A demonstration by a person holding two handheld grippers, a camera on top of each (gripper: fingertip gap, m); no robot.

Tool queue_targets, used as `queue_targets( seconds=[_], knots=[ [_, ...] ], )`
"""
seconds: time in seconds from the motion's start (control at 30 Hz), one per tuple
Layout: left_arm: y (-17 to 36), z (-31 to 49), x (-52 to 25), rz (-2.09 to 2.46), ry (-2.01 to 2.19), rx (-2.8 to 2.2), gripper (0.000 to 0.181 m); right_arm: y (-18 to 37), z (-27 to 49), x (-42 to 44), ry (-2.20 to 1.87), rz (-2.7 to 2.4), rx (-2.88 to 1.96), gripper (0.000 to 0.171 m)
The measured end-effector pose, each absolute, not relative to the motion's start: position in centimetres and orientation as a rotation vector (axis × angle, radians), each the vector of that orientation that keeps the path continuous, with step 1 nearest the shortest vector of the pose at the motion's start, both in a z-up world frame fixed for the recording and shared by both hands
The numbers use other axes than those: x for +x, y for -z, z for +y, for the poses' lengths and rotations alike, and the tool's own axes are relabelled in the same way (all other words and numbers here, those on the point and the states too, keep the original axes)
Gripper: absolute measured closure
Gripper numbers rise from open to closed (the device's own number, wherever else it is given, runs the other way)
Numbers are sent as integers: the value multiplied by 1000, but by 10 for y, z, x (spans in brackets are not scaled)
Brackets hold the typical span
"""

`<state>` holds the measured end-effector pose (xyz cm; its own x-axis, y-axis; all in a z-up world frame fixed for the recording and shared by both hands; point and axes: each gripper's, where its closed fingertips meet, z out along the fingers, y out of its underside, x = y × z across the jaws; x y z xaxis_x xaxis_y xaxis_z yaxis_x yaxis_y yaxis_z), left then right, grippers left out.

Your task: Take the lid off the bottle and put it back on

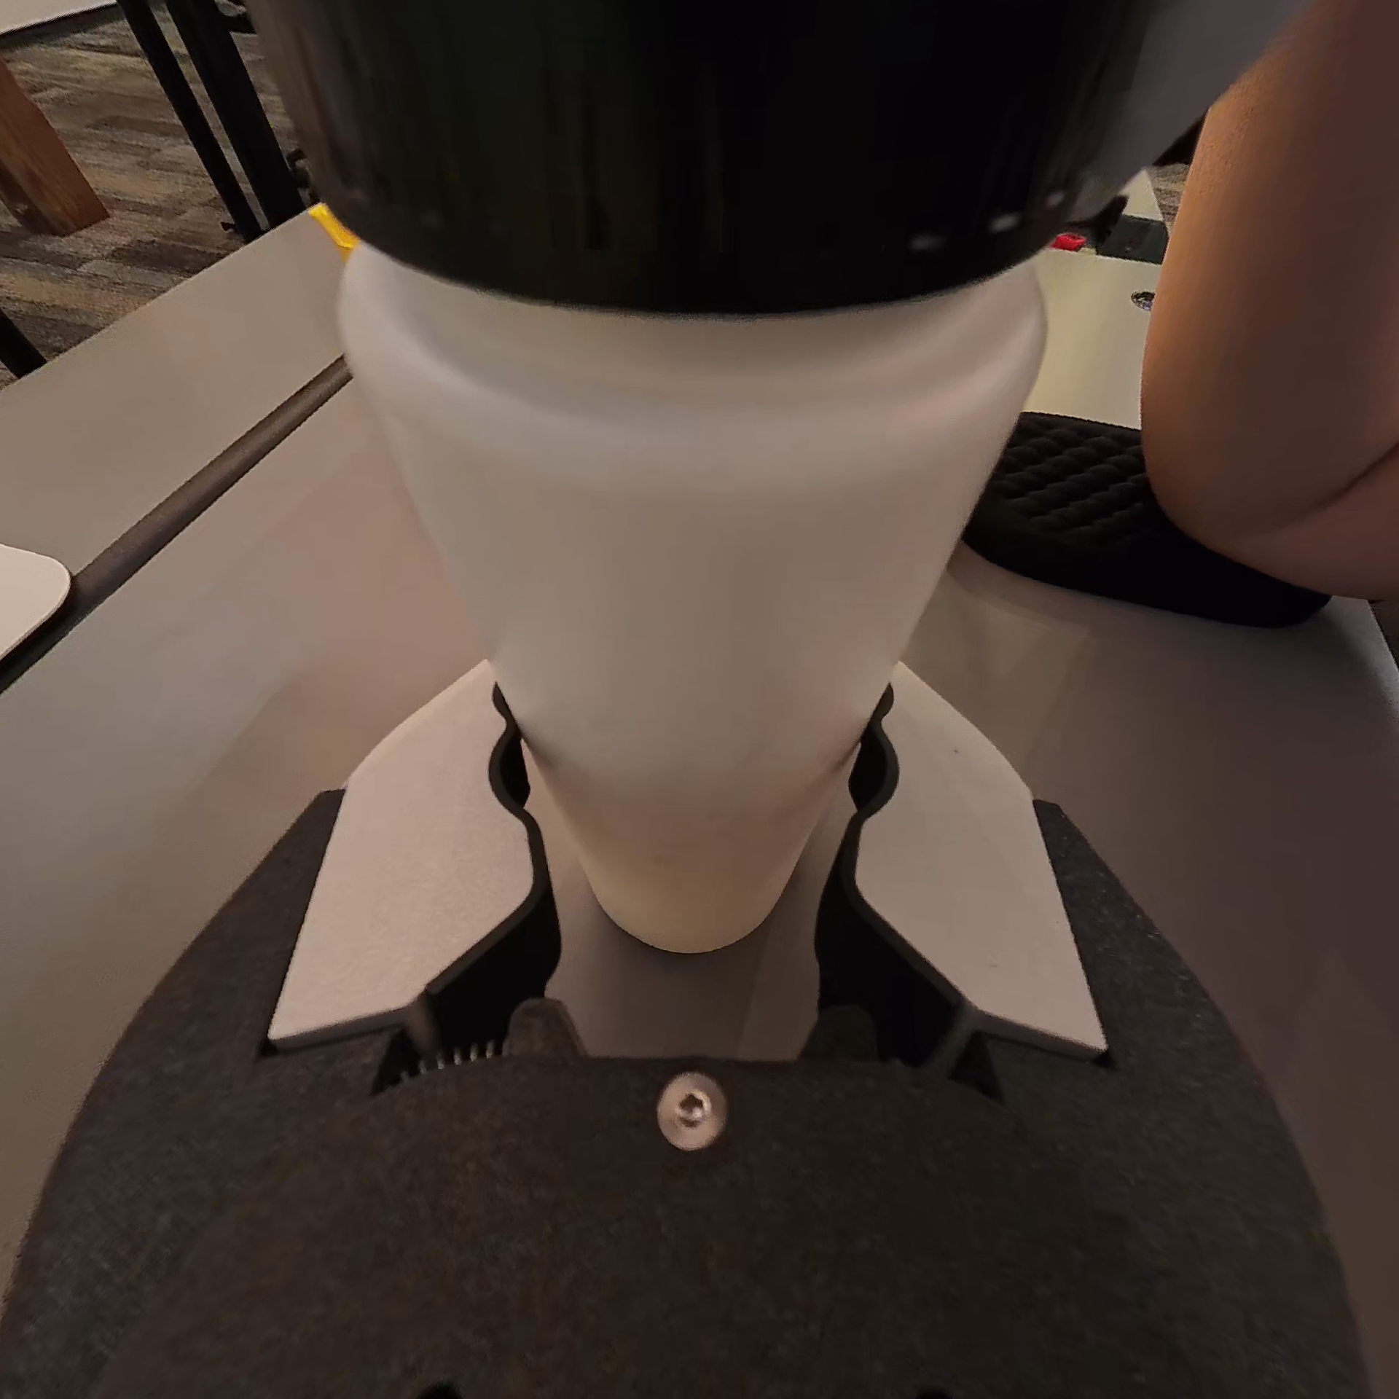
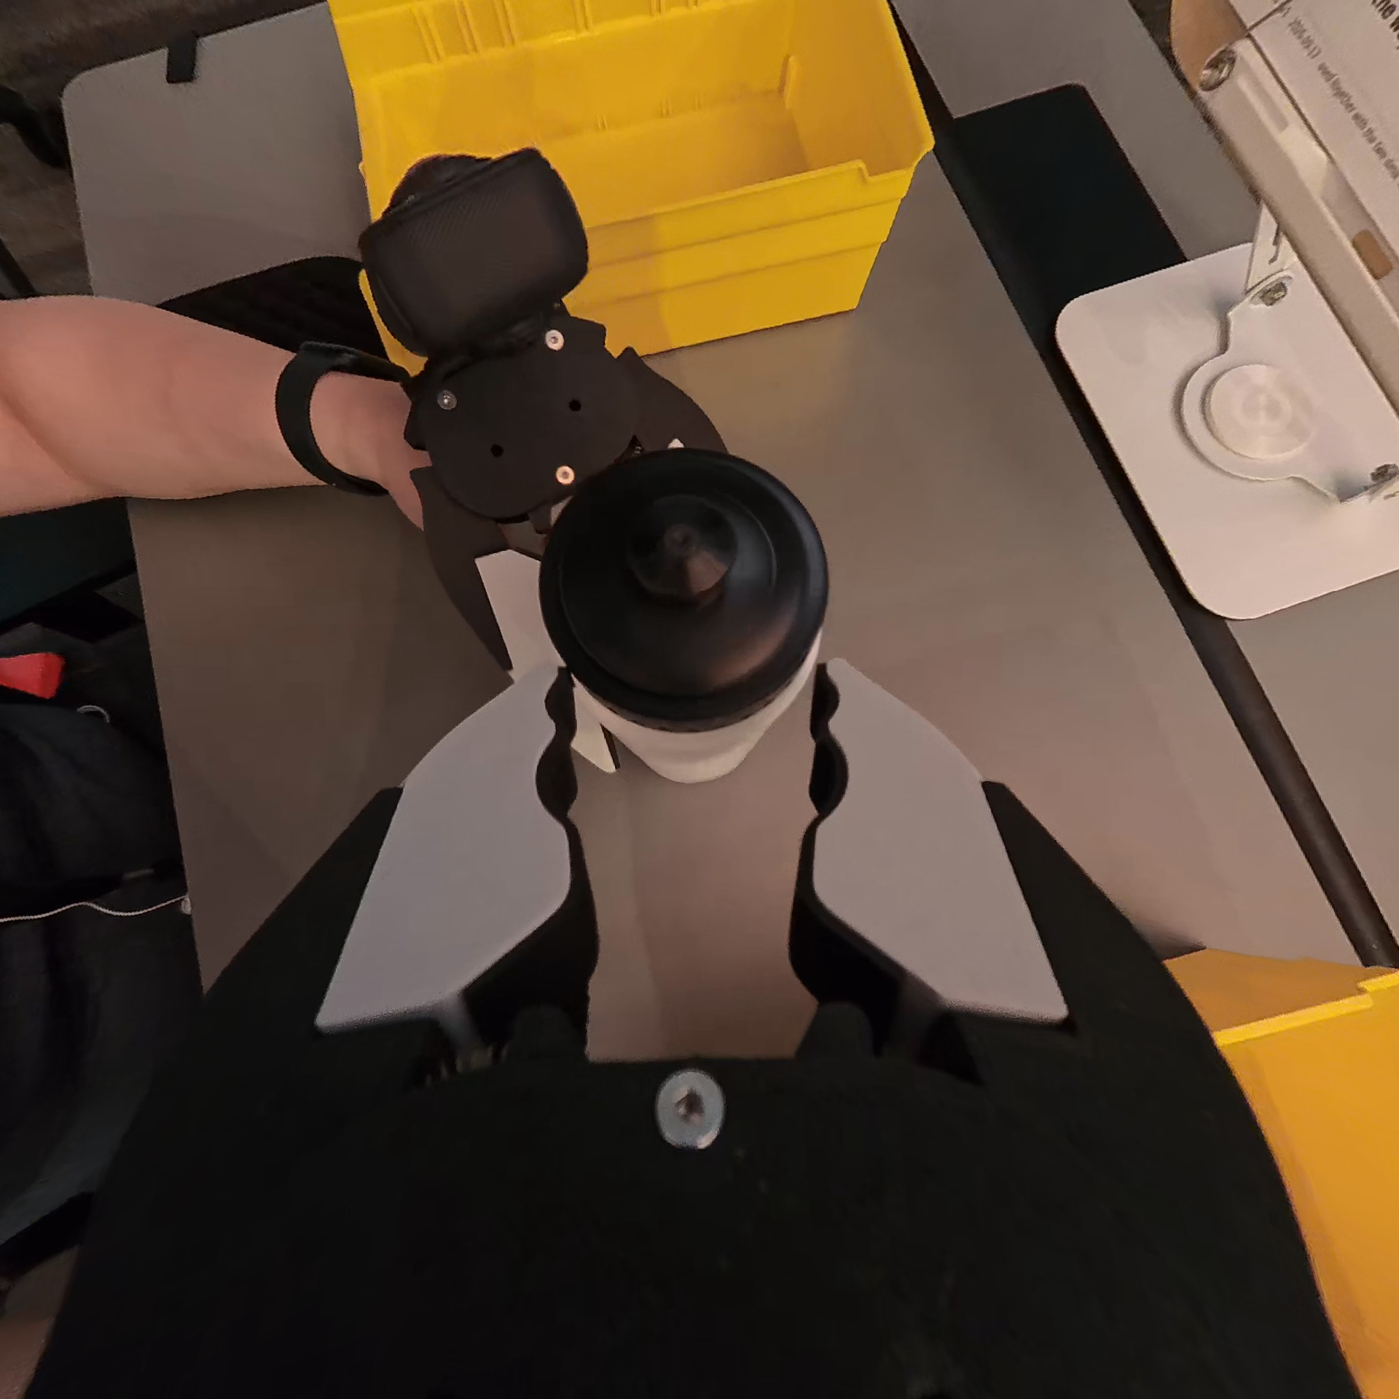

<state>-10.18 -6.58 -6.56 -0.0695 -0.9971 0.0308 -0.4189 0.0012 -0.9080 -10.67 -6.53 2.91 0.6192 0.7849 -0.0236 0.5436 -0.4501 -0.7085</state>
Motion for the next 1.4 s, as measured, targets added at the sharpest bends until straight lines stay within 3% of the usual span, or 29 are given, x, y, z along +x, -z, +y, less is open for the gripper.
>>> queue_targets(
  seconds=[0.2, 0.33, 0.47, 0.6, 0.77, 0.87, 1.13, 1.27, 1.33, 1.4],
  knots=[
    [65, -64, -102, 1564, 1052, -1508, 96, -30, -64, -93, -422, -1016, -2184, 117],
    [66, -66, -103, 1574, 1034, -1496, 95, -29, -54, -75, -299, -963, -2195, 131],
    [66, -66, -102, 1573, 1041, -1496, 95, -27, -73, -91, -433, -1013, -2230, 115],
    [66, -65, -101, 1555, 1030, -1510, 95, -33, -66, -102, -364, -948, -2197, 85],
    [66, -64, -100, 1531, 1004, -1534, 95, -31, -50, -118, -260, -817, -2198, 87],
    [66, -66, -100, 1550, 997, -1522, 95, -26, -53, -120, -259, -892, -2210, 97],
    [67, -125, -110, 1884, 1202, -1221, 95, -28, -108, -136, -534, -1592, -1754, 97],
    [66, -141, -112, 1939, 1273, -1184, 95, -29, -128, -139, -758, -1677, -1642, 96],
    [66, -126, -105, 1851, 1233, -1261, 95, -27, -116, -136, -728, -1591, -1745, 94],
    [66, -109, -100, 1757, 1168, -1322, 95, -26, -98, -134, -633, -1455, -1876, 80]
  ],
)
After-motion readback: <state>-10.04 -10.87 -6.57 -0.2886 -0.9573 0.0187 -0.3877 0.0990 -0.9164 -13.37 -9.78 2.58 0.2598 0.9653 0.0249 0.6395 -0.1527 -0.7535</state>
